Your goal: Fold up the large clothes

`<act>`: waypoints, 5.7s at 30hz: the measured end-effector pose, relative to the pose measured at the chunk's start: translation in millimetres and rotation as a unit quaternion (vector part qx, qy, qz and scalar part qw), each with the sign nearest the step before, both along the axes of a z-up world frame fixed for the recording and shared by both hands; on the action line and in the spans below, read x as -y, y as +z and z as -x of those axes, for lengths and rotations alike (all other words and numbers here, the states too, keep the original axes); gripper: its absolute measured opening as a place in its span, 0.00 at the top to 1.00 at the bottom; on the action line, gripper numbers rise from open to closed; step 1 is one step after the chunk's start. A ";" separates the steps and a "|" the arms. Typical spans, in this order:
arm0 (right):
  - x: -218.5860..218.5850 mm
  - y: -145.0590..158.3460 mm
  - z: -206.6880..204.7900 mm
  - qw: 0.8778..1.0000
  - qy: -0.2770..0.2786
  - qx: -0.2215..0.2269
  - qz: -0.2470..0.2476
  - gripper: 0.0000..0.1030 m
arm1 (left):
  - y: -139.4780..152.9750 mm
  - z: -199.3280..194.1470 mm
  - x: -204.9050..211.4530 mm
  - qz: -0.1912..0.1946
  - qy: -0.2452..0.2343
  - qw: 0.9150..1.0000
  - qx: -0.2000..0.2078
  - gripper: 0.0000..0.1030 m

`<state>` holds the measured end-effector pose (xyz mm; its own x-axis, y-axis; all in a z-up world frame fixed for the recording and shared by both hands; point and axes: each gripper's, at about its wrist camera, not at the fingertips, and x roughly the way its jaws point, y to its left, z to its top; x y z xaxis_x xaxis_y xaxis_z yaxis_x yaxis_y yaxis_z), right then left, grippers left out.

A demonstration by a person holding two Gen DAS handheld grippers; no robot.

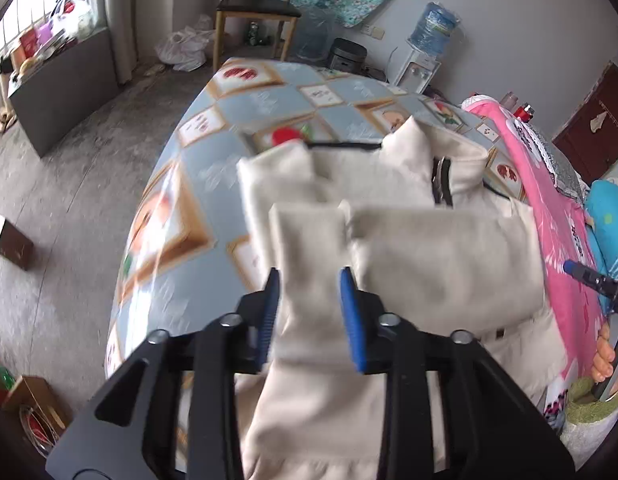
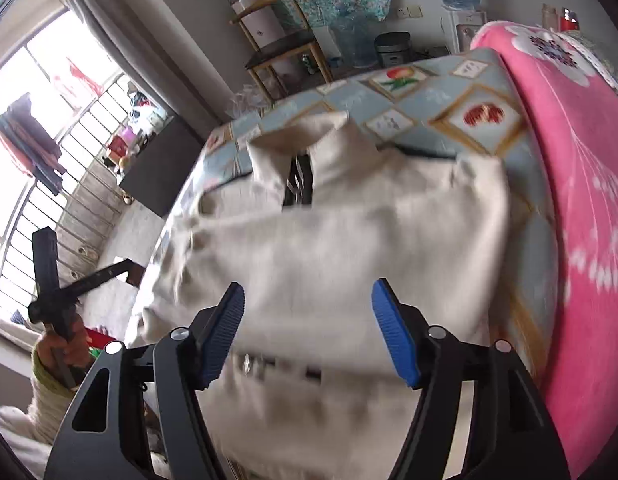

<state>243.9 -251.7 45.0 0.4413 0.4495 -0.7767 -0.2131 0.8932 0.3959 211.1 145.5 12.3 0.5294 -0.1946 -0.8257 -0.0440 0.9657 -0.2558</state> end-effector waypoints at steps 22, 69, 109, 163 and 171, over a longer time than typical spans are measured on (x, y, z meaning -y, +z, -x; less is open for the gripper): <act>-99.2 -87.8 -248.8 0.967 -0.022 -0.103 0.233 0.36 | -60.1 -255.2 136.1 -0.104 -0.029 0.990 -0.089 0.34; -51.9 22.6 -65.3 0.994 0.060 0.074 0.055 0.69 | -56.0 -87.4 138.8 -0.147 -0.211 0.966 0.024 0.92; -4.1 -136.9 -105.3 0.954 -0.044 -0.236 -0.178 0.70 | -88.2 -137.7 82.0 0.239 -0.106 0.953 -0.155 0.77; -108.0 -105.1 -131.6 0.993 0.084 -0.056 0.064 0.84 | -29.2 -151.1 87.9 -0.008 -0.129 0.990 0.056 0.81; -106.7 -106.1 -129.4 0.991 0.086 -0.046 0.086 0.85 | -49.2 -151.4 145.8 -0.025 -0.205 0.978 0.001 0.82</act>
